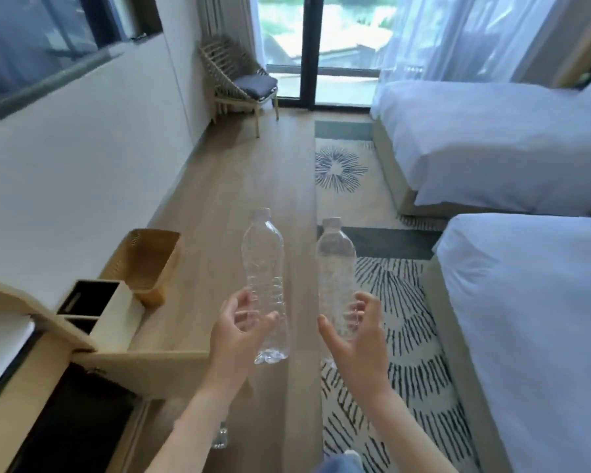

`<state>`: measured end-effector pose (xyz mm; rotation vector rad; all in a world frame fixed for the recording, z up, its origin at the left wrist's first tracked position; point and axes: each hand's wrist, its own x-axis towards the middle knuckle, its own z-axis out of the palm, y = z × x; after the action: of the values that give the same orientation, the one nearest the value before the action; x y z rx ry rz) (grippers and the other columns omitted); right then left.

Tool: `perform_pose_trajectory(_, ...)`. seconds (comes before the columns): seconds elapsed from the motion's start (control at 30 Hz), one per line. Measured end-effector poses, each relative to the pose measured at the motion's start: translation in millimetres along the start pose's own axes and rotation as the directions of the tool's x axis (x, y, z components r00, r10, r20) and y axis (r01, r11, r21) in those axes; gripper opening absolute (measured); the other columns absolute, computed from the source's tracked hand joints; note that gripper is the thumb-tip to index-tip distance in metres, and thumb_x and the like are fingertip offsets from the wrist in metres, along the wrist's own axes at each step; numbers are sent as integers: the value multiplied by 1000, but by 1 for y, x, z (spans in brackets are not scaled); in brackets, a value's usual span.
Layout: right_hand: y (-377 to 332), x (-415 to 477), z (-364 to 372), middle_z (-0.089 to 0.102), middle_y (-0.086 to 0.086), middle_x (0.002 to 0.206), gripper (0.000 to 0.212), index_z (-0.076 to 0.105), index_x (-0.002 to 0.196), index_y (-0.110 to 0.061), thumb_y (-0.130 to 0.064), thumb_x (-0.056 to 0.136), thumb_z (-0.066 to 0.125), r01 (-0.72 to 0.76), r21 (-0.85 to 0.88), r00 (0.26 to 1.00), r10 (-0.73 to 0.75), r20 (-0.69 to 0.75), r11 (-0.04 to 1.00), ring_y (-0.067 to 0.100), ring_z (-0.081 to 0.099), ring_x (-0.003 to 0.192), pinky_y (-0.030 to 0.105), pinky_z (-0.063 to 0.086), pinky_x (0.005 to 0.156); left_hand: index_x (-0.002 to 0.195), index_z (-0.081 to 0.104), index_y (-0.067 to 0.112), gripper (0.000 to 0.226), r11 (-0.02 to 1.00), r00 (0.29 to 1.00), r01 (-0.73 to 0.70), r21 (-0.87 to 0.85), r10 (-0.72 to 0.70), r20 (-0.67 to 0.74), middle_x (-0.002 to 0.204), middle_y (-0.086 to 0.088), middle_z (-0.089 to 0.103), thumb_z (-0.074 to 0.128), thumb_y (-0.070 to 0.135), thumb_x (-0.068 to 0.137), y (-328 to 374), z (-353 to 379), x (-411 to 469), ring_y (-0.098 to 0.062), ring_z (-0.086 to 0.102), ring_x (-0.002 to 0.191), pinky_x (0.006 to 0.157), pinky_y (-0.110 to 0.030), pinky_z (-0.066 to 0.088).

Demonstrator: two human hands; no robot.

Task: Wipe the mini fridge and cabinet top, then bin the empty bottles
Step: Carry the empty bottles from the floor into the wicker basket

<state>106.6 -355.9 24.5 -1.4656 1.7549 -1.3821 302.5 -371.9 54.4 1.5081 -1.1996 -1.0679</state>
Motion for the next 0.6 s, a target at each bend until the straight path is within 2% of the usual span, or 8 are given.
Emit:
perform_pose_trajectory(0.1,32,35,-44,53,-3,106,65,43,121,-22,-52,76,77,-39,-27,998,38,-58,999,14,58,93,32,55,77,120,52,43,52,1000,996,-26,13,25,90,116,21,60,81,33,78,13,66,23,0,60,101,74,-16,48)
perform_pose_trajectory(0.23,72,89,-91,53,-7,105,60,38,118,-33,-50,77,78,-72,-75,993,65,-96,995,9,58,93,12,49,73,125,52,38,57,1000,987,-13,-8,14,158,120,16,60,83,34,78,31,145,54,-1,61,102,81,-21,52)
perform_pose_trajectory(0.33,93,131,-111,52,-9,105,58,36,115,-39,-45,78,80,-74,-93,994,66,-88,993,1,55,90,9,47,71,121,53,40,54,1000,986,7,-22,-4,168,120,13,61,83,31,77,42,192,77,-2,62,102,80,-21,53)
perform_pose_trajectory(0.5,116,196,-109,51,-9,102,57,36,113,-38,-37,79,81,-75,-79,996,71,-47,994,-7,52,92,4,45,69,122,54,35,52,999,987,42,-22,-38,157,121,9,62,82,26,79,48,233,131,-4,63,102,83,-27,56)
perform_pose_trajectory(0.6,129,244,-86,53,-4,105,55,40,116,-30,-37,79,81,-76,-50,997,77,6,996,-3,55,91,8,48,70,125,55,35,56,999,992,52,-1,-51,113,120,14,61,83,29,77,43,241,179,0,62,100,76,-18,53)
